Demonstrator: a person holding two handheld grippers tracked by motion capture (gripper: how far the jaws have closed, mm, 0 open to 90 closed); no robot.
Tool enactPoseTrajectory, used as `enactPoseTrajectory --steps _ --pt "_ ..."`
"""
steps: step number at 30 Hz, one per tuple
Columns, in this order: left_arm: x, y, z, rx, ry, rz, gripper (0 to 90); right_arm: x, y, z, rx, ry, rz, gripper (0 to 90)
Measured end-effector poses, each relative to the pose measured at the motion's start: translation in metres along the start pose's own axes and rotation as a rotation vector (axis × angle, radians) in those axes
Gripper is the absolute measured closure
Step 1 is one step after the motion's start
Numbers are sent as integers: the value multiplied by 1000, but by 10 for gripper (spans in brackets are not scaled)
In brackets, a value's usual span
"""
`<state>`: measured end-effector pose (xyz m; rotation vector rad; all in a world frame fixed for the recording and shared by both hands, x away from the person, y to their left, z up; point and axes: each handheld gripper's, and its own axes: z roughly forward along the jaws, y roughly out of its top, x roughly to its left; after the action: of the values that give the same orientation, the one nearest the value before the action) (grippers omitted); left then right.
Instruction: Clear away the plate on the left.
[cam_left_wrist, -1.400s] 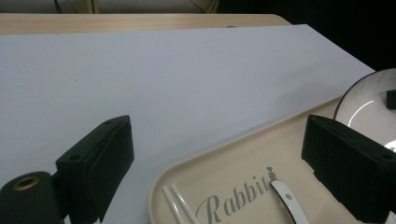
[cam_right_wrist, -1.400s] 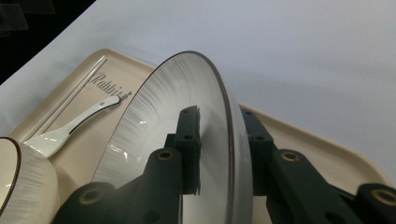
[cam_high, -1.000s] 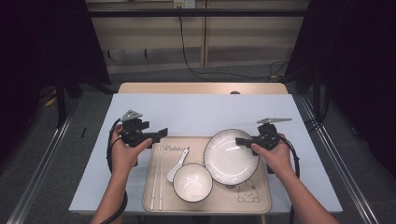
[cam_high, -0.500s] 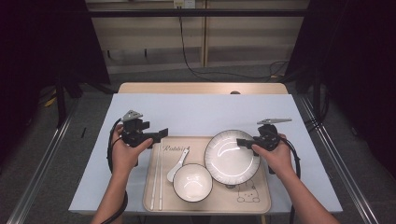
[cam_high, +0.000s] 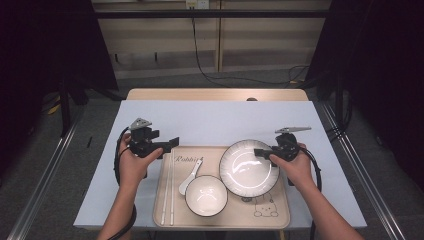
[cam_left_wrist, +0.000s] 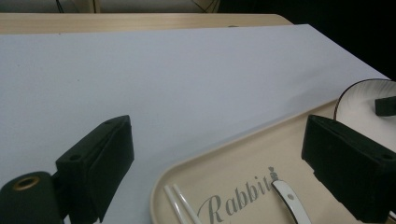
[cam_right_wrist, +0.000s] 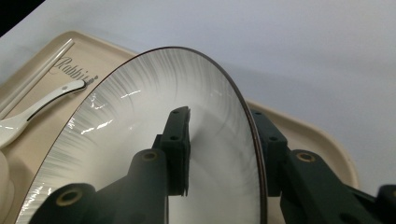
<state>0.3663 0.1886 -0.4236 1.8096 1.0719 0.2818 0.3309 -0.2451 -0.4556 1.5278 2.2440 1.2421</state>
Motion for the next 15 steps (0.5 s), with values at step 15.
enactPoseTrajectory --steps 15 --pt "1 0 -2 -4 4 -1 91 -2 -1 3 9 -15 -4 615"
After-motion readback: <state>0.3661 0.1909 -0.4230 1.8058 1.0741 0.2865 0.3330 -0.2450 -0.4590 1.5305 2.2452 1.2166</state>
